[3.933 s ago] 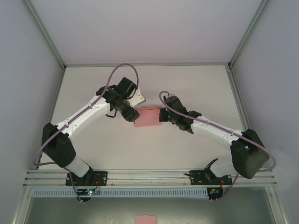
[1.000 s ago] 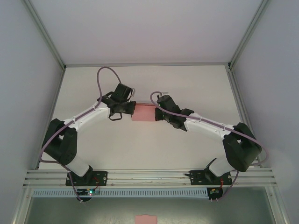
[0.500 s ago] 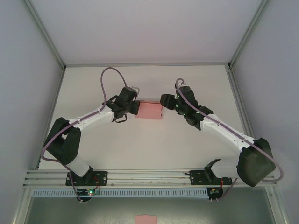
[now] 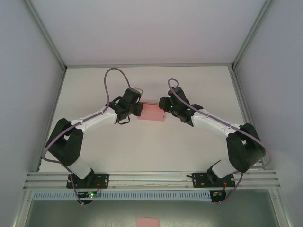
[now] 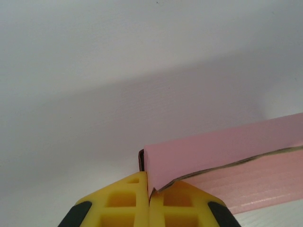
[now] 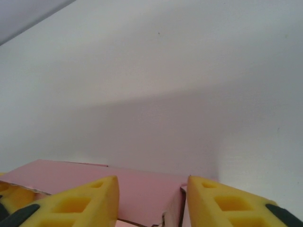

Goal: Assemble paper box

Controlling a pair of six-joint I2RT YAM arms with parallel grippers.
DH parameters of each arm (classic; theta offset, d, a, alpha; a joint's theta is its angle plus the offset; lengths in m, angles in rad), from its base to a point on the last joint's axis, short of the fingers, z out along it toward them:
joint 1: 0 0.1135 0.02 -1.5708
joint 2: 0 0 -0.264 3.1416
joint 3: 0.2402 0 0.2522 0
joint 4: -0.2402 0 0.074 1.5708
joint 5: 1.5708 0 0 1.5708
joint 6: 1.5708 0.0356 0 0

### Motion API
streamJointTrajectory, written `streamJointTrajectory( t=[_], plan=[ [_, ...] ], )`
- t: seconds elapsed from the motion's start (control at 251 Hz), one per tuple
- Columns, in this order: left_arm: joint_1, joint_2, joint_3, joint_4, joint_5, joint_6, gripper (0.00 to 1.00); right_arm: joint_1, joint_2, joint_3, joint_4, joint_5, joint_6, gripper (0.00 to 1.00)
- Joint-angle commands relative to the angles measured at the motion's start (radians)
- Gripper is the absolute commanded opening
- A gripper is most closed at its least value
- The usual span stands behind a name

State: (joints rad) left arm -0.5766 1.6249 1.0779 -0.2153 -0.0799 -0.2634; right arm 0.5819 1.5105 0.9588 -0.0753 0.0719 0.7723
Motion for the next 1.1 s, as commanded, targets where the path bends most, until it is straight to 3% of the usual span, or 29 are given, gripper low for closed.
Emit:
streamJointTrajectory(
  t=[0.0, 0.132, 0.299, 0.347, 0.491, 0.654, 0.746, 0.918, 0.998, 1.054, 1.097],
  plan=[
    [-0.026, 0.047, -0.063, -0.184, 0.051, -0.023, 0.0, 0.038, 0.045, -0.051, -0.094, -0.001, 0.038, 0.38],
    [-0.026, 0.037, -0.063, -0.181, 0.085, -0.026, 0.04, 0.042, 0.06, -0.128, -0.101, 0.004, 0.079, 0.39],
    [-0.026, 0.033, -0.059, -0.176, 0.128, -0.054, 0.07, 0.045, 0.109, -0.165, -0.107, -0.027, 0.103, 0.3],
    [-0.025, 0.025, -0.058, -0.176, 0.138, -0.062, 0.15, 0.047, 0.118, -0.173, -0.111, -0.036, 0.109, 0.28],
    [-0.025, -0.006, -0.055, -0.189, 0.143, -0.069, 0.22, 0.045, 0.126, -0.195, -0.139, -0.018, 0.126, 0.24],
    [-0.025, -0.044, -0.045, -0.205, 0.172, -0.071, 0.39, 0.043, 0.134, -0.225, -0.142, -0.019, 0.149, 0.22],
    [-0.026, -0.059, -0.032, -0.215, 0.211, -0.074, 0.4, 0.041, 0.134, -0.23, -0.147, -0.016, 0.156, 0.2],
    [-0.014, -0.083, 0.035, -0.3, 0.171, -0.101, 0.71, 0.041, 0.136, -0.239, -0.153, -0.014, 0.165, 0.19],
    [-0.004, -0.095, 0.062, -0.33, 0.153, -0.123, 0.9, 0.043, 0.133, -0.24, -0.156, -0.002, 0.171, 0.16],
    [0.005, -0.111, 0.061, -0.318, 0.174, -0.147, 0.99, 0.044, 0.132, -0.237, -0.166, 0.011, 0.173, 0.16],
    [0.013, -0.128, 0.053, -0.293, 0.201, -0.166, 1.0, 0.044, 0.131, -0.236, -0.17, 0.016, 0.171, 0.16]
  ],
)
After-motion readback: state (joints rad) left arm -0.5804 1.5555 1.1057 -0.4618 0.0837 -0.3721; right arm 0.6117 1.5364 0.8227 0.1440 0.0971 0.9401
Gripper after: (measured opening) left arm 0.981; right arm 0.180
